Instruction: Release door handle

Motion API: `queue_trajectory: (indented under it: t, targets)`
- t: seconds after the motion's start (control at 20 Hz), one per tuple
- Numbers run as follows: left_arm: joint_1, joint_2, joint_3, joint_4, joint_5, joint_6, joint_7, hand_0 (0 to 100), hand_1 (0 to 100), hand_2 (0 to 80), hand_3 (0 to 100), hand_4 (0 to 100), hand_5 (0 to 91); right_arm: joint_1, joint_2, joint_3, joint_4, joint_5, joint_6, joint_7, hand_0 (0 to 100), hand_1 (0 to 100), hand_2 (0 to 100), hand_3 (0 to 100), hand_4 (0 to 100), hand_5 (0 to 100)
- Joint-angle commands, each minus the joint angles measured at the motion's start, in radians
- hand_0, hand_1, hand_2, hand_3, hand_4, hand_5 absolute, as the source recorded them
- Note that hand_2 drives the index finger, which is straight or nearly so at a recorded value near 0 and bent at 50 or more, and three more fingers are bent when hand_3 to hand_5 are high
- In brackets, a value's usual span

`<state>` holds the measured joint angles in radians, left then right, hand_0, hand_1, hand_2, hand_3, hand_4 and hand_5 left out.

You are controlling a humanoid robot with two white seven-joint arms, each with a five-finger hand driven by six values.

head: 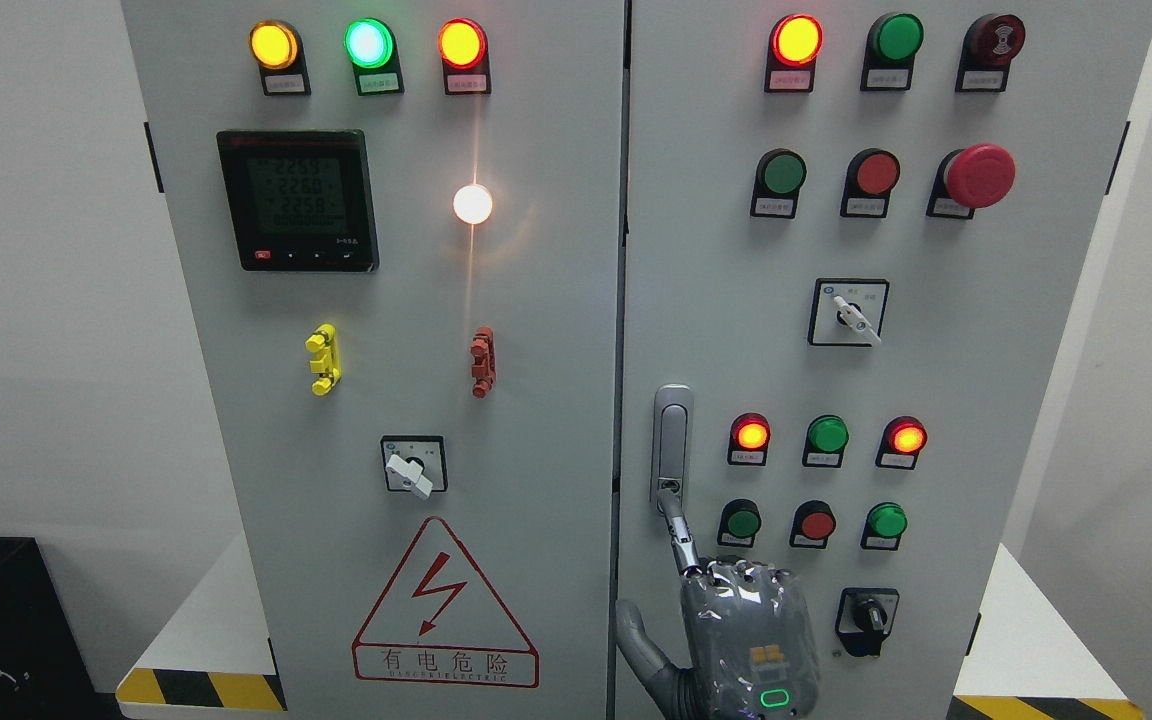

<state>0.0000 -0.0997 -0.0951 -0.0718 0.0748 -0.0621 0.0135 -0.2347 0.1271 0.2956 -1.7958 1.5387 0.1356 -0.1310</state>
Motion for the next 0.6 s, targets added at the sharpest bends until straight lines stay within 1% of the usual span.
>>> queue_trajectory:
  t: [0.0, 0.15, 0.55]
  targets:
    - [0.017, 0.000, 0.000, 0.001, -0.001, -0.001, 0.000, 12, 56, 0.0, 0, 0, 0.0, -0.018, 0.000, -0.003, 0.033, 0.000, 0.001, 0.002, 41, 26, 3, 100, 98, 100]
    - [0.017, 0.000, 0.000, 0.000, -0.001, -0.001, 0.000, 12, 56, 0.0, 0, 0, 0.0, -0.021, 0.000, -0.003, 0.041, 0.000, 0.015, 0.002, 41, 26, 3, 100, 98, 100]
    - [0.017, 0.000, 0.000, 0.000, 0.000, -0.001, 0.000, 12, 56, 0.0, 0, 0, 0.0, -0.023, 0.000, -0.004, 0.050, 0.000, 0.016, 0.002, 41, 26, 4, 100, 98, 100]
